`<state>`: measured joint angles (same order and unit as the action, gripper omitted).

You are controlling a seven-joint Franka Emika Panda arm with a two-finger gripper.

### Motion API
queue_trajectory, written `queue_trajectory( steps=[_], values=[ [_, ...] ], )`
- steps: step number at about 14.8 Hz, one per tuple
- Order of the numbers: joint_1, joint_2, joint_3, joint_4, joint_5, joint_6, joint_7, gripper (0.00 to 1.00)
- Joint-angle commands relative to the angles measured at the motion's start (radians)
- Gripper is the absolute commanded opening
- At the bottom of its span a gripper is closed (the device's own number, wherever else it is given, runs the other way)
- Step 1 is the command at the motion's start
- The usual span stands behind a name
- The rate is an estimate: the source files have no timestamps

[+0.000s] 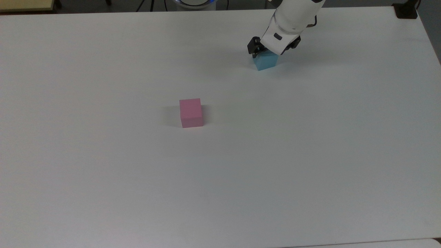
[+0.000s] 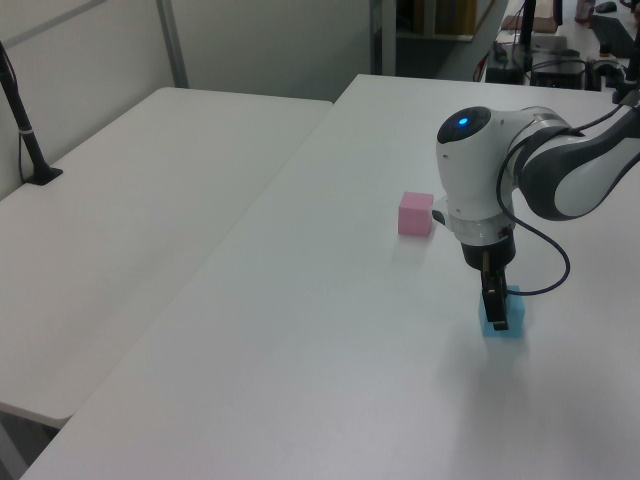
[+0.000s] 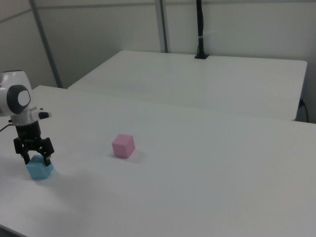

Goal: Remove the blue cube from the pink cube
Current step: 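Carry the blue cube aside and lower it onto the table, then open the gripper, release the blue cube, and raise away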

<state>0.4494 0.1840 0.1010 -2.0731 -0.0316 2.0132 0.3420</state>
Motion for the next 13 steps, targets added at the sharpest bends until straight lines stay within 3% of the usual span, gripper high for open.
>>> queue_trajectory(
  steps=[1,5,8,10,13],
  values=[
    [-0.012,-0.034,0.000,0.024,-0.002,-0.062,0.023,1.00],
    [-0.156,-0.104,-0.012,0.152,-0.007,-0.178,-0.010,1.00],
    [-0.280,-0.191,-0.078,0.238,-0.007,-0.286,-0.246,1.00],
    [-0.298,-0.221,-0.125,0.281,-0.017,-0.382,-0.271,1.00],
    [-0.325,-0.247,-0.188,0.297,-0.034,-0.380,-0.284,1.00]
  ],
)
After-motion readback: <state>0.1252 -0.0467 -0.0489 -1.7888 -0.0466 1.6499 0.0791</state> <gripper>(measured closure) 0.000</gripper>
